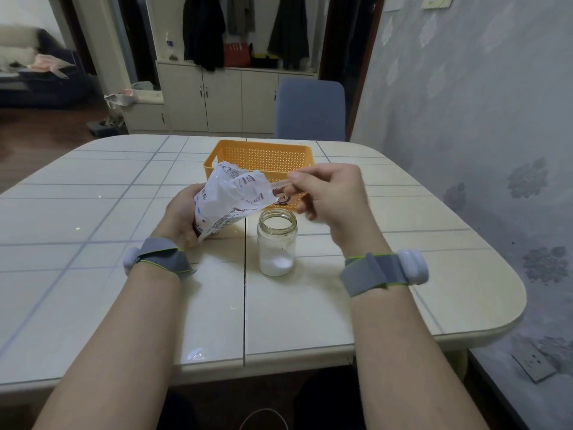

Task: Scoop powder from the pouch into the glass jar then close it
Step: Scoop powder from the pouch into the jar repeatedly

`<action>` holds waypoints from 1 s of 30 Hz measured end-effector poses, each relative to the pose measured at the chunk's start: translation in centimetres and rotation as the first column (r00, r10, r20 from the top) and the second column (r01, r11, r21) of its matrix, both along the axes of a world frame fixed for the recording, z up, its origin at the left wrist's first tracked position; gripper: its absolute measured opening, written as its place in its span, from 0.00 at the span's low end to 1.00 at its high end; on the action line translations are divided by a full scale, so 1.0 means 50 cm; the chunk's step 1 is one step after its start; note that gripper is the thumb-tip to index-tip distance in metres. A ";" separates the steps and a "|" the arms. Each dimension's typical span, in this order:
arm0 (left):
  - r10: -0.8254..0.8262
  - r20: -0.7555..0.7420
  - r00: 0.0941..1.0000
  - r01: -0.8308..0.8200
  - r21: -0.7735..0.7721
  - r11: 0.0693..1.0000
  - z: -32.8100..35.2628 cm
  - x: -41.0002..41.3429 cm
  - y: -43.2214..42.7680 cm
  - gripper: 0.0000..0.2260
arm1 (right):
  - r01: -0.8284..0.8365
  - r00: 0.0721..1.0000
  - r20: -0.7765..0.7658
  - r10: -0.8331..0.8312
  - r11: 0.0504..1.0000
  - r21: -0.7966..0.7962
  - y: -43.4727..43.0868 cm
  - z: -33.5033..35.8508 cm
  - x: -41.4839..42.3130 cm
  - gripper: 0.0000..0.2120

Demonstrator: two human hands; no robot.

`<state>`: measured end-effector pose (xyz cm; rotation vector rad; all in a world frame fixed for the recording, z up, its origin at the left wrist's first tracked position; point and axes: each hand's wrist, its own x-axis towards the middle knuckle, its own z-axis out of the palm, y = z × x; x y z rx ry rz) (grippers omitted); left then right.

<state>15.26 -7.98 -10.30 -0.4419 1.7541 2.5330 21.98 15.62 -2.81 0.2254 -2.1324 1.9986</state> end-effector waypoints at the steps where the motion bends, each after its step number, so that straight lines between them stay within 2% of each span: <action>1: 0.006 0.003 1.000 -0.006 -0.011 1.000 -0.001 -0.002 -0.002 0.13 | -0.004 1.000 -0.028 0.006 0.996 0.084 -0.017 0.001 -0.008 0.06; 4: 0.011 -0.020 1.000 -0.011 -0.013 1.000 -0.002 -0.002 0.003 0.13 | 0.024 0.991 -0.134 0.026 0.931 0.365 -0.067 0.003 -0.031 0.09; 8: -0.010 -0.045 0.999 0.009 -0.032 0.999 -0.009 -0.008 0.002 0.13 | 0.113 0.966 -0.246 0.079 0.727 0.677 -0.125 0.009 -0.044 0.09; 10: -0.006 -0.054 0.999 0.002 -0.059 0.998 -0.014 -0.012 -0.002 0.12 | 0.104 0.962 -0.240 0.132 0.633 0.767 -0.140 0.012 -0.041 0.11; 12: -0.019 -0.042 0.999 0.017 -0.051 0.999 -0.015 -0.013 -0.003 0.13 | 0.072 0.967 -0.207 0.150 0.616 0.784 -0.145 0.016 -0.043 0.12; 18: -0.045 -0.038 0.998 0.044 -0.028 0.999 -0.016 -0.019 0.002 0.14 | -0.111 0.993 0.028 0.118 0.793 0.599 -0.141 0.025 -0.051 0.14; 23: 0.007 -0.017 1.000 -0.007 -0.001 1.000 -0.019 -0.022 -0.007 0.13 | -0.117 0.987 0.142 0.079 0.952 0.284 -0.106 0.041 -0.041 0.06; 26: 0.039 0.005 0.999 -0.039 0.000 0.999 -0.017 -0.021 -0.009 0.12 | -0.072 0.976 0.210 0.052 0.993 0.090 -0.071 0.037 -0.039 0.05; 30: 0.007 0.004 1.000 -0.007 0.011 1.000 -0.011 -0.011 -0.007 0.14 | -0.020 0.956 0.287 0.062 0.989 -0.147 -0.041 0.022 -0.026 0.04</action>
